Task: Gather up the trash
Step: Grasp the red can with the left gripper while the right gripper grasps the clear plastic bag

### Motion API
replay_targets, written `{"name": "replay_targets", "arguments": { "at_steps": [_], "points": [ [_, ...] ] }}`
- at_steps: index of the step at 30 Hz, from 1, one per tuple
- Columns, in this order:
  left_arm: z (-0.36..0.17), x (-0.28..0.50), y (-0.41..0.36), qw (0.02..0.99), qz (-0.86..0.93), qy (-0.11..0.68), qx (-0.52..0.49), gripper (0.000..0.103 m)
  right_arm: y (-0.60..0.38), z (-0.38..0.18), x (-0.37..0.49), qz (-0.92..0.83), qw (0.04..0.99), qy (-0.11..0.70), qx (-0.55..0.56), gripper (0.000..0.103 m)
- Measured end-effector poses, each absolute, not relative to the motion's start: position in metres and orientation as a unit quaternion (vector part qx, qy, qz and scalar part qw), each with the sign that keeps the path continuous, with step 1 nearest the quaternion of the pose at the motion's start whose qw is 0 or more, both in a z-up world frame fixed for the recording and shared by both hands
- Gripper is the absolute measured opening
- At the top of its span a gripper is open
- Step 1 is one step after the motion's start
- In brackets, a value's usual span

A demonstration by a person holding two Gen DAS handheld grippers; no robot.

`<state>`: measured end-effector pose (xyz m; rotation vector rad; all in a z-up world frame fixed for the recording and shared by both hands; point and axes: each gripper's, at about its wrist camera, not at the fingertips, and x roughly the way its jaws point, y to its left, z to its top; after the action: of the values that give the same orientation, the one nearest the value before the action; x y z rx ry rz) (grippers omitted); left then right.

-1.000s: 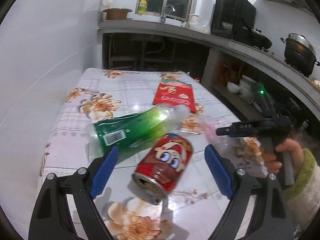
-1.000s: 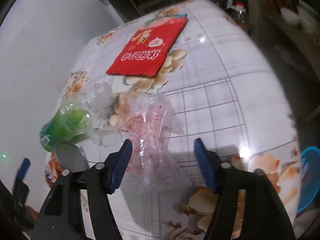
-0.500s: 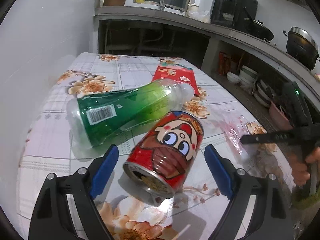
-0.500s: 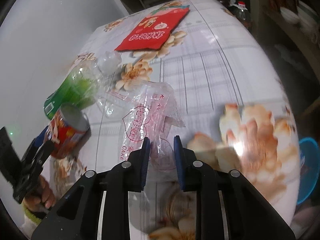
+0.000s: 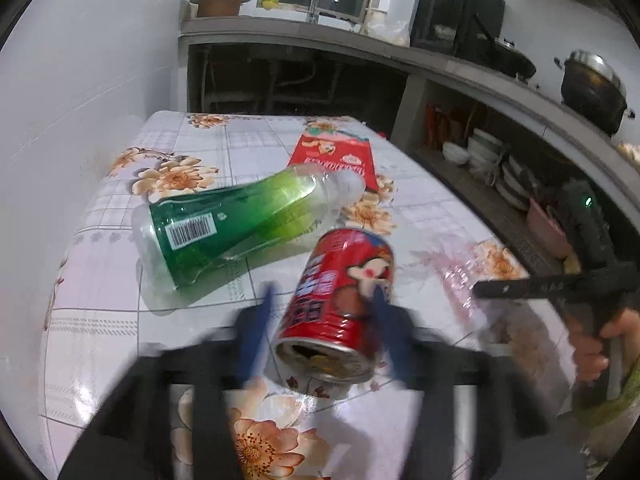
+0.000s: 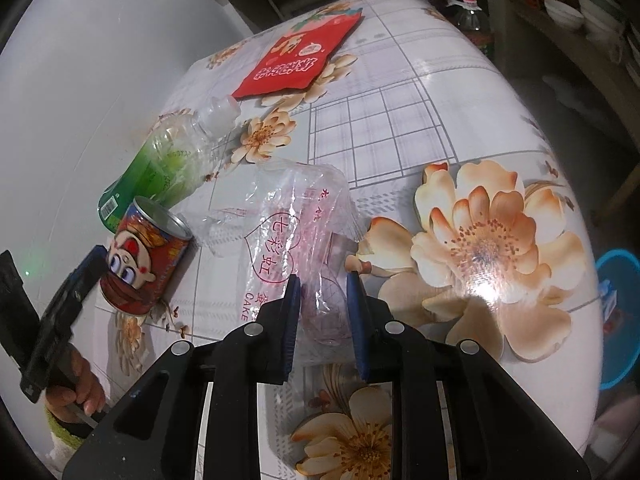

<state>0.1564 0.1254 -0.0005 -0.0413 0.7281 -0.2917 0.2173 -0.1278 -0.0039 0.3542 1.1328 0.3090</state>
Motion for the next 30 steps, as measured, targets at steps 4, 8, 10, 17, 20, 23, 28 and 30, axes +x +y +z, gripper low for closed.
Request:
{"name": "replay_targets", "arguments": {
  "at_steps": [4,8,10,17,20,23,28,30],
  "points": [
    [-0.010,0.158,0.114,0.920,-0.151,0.361,0.010,0.086,-0.128,-0.004,0.217,0.147,0.818,0.530,0.170,0.022],
    [-0.023,0.163,0.103,0.913,-0.162,0.373,0.023,0.087,-0.130,-0.004,0.216,0.148,0.817,0.529,0.175,0.022],
    [-0.026,0.163,0.097,0.911,-0.169,0.376,0.030,0.080,-0.131,-0.003,0.215,0.148,0.817,0.528,0.177,0.022],
    [-0.014,0.150,0.081,0.914,-0.172,0.362,0.068,0.065,-0.131,-0.003,0.215,0.149,0.817,0.528,0.179,0.022],
    [-0.001,0.143,0.077,0.917,-0.172,0.351,0.083,0.065,-0.131,-0.003,0.215,0.150,0.817,0.527,0.179,0.022],
    [0.006,0.139,0.075,0.916,-0.182,0.348,0.086,0.064,-0.132,-0.003,0.215,0.151,0.817,0.527,0.181,0.022],
    [0.013,0.133,0.068,0.912,-0.180,0.354,0.099,0.064,-0.131,-0.003,0.215,0.150,0.814,0.531,0.181,0.022],
    [0.017,0.131,0.064,0.908,-0.189,0.361,0.101,0.064,-0.133,-0.002,0.214,0.146,0.811,0.537,0.180,0.022]
  ]
}}
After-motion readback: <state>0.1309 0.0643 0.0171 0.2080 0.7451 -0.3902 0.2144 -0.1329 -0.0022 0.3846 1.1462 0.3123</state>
